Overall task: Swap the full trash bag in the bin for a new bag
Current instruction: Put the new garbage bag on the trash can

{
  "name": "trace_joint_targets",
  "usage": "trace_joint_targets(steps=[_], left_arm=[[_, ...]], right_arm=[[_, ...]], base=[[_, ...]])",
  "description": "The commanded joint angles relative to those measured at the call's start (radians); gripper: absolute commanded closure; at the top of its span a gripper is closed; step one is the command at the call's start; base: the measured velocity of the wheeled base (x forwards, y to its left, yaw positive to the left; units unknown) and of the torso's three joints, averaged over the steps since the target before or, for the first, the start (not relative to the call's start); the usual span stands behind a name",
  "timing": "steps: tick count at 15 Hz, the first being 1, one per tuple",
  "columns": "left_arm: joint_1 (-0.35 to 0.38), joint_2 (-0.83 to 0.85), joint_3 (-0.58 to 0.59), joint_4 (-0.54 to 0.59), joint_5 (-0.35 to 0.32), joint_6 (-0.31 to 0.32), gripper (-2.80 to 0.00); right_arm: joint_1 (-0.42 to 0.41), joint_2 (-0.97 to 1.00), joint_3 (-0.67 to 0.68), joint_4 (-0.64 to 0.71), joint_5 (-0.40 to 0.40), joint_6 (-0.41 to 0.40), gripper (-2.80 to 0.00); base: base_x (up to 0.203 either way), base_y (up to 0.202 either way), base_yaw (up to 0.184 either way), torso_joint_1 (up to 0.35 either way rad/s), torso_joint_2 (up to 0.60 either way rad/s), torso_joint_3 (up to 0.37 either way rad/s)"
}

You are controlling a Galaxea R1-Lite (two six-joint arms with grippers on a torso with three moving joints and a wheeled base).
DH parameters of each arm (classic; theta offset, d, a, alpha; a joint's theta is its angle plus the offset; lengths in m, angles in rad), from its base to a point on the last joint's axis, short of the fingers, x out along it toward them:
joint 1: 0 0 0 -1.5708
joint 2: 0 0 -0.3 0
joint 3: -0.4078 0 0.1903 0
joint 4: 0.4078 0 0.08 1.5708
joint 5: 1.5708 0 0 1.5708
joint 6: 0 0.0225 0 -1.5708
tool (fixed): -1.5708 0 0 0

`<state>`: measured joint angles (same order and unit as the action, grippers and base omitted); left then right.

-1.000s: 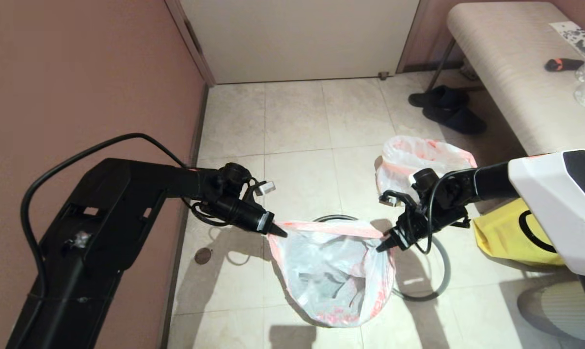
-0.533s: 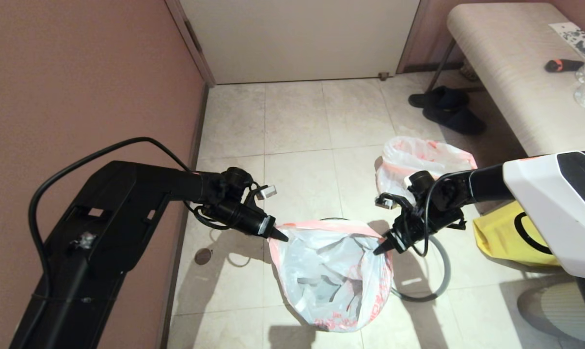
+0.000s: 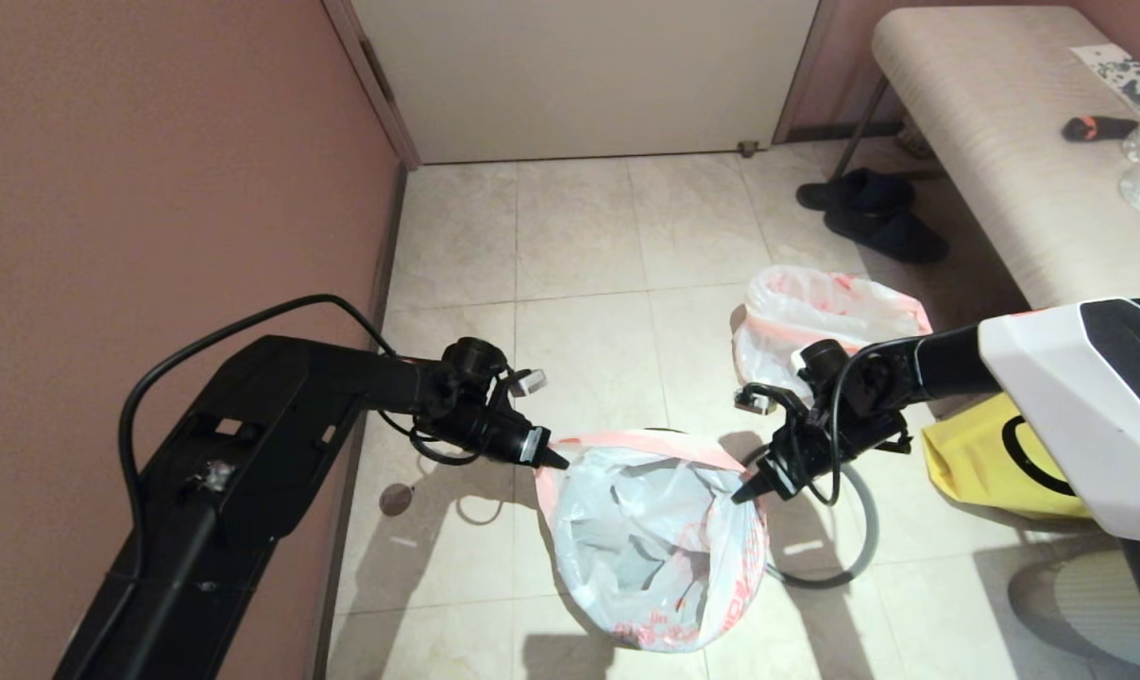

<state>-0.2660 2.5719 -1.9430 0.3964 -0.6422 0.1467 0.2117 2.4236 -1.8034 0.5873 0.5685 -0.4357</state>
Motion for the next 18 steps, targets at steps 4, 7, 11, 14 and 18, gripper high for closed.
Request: trace_joint_targets(steps=[4,7,11,14,18], left_arm=[[-0.025,0.015,0.028,0.002,0.086,-0.051,0.0],[-0.031,-0.001,0.099,-0.003,0.095,-0.053,0.0],[-0.03,-0.019,0.2,-0.131,0.163,-0.053,-2.8],[-0.033,-0.108,0.253,-0.149,0.165,-0.085,-2.8],[-0.03,-0.267,0.372,-0.154,0.162,-0.107,-2.8]], right_arm=[[-0.011,0.0,-0.005,0.002,0.049,0.0,0.0],[-0.011,-0.001,-0.008,0.0,0.054,0.003,0.0],[-0.011,-0.003,-0.009,-0.001,0.053,0.005,0.0],[-0.011,-0.005,-0.014,-0.001,0.053,0.008,0.0],[-0.005,-0.023,-0.01,0.002,0.054,0.008,0.0]], base=[[0.0,0.0,0.0,0.0,0.0,0.0],[0.0,0.0,0.0,0.0,0.0,0.0],[0.0,0.0,0.0,0.0,0.0,0.0],[0.0,0.0,0.0,0.0,0.0,0.0],[0.0,0.0,0.0,0.0,0.0,0.0]])
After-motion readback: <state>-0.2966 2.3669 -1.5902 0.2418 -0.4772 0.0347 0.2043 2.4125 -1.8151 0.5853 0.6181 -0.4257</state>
